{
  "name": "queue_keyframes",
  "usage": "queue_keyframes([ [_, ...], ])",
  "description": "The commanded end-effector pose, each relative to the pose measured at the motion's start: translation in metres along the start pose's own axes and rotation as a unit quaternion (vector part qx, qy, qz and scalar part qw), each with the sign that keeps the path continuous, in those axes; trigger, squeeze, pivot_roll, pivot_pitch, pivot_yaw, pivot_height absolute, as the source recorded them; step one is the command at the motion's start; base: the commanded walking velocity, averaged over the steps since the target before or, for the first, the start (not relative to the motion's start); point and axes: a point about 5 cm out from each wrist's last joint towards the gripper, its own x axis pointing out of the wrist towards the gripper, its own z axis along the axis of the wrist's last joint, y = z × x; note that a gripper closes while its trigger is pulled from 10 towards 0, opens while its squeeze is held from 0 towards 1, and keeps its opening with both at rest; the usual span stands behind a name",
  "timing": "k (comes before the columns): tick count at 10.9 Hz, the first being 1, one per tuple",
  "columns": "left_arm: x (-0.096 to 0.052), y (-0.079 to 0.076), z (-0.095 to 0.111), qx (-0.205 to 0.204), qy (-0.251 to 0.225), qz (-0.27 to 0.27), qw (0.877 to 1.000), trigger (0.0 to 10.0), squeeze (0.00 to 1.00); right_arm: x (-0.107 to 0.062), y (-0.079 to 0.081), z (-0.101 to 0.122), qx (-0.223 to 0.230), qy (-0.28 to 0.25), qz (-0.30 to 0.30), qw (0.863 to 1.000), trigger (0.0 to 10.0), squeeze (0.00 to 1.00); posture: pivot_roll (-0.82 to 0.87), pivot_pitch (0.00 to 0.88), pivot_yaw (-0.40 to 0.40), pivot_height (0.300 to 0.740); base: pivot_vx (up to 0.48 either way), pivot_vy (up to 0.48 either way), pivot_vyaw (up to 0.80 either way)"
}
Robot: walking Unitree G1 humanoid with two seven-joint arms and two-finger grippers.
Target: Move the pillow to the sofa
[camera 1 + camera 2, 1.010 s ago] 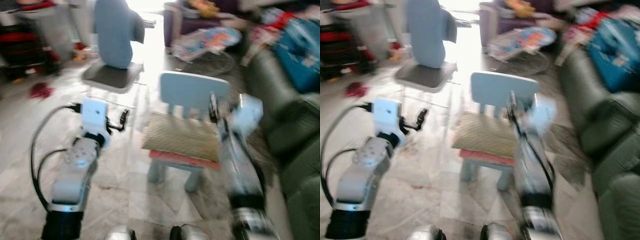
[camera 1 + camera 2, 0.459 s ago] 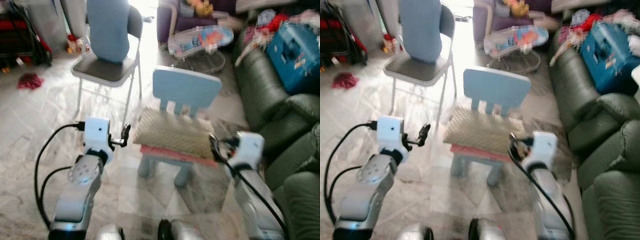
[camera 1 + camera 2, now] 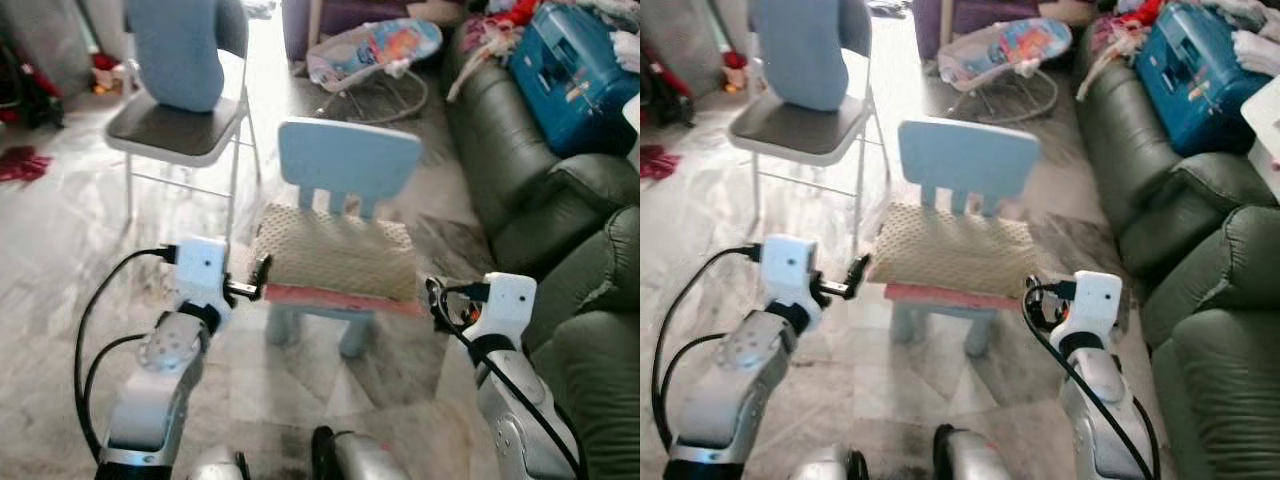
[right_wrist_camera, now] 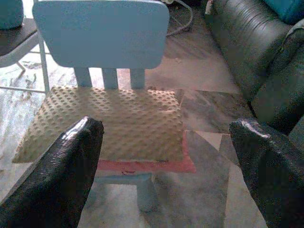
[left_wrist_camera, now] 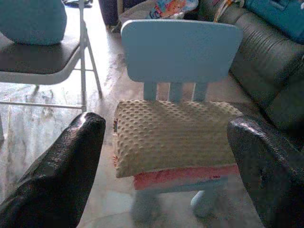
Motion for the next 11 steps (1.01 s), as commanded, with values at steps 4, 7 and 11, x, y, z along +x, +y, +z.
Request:
queue_keyframes([
  [4, 0.002, -0.005, 0.004, -0.005, -0.006, -0.011, 1.000, 10.0, 0.00, 0.010, 0.001, 0.010, -0.003, -0.008, -0.004, 1.000, 10.0, 0.00, -0.05, 0.112, -0.078, 0.740, 0.403, 0.000, -0.21],
  [7, 0.005, -0.007, 0.006, -0.009, -0.008, -0.014, 1.000, 10.0, 0.00, 0.015, 0.006, 0.015, -0.001, -0.016, 0.003, 1.000, 10.0, 0.00, -0.05, 0.119, -0.079, 0.740, 0.426, 0.000, 0.00],
  [11, 0.006, -0.012, 0.004, -0.017, -0.002, -0.019, 1.000, 10.0, 0.00, 0.020, 0.009, 0.015, 0.001, -0.015, 0.004, 1.000, 10.0, 0.00, -0.05, 0.117, -0.080, 0.740, 0.190, 0.000, -0.20],
])
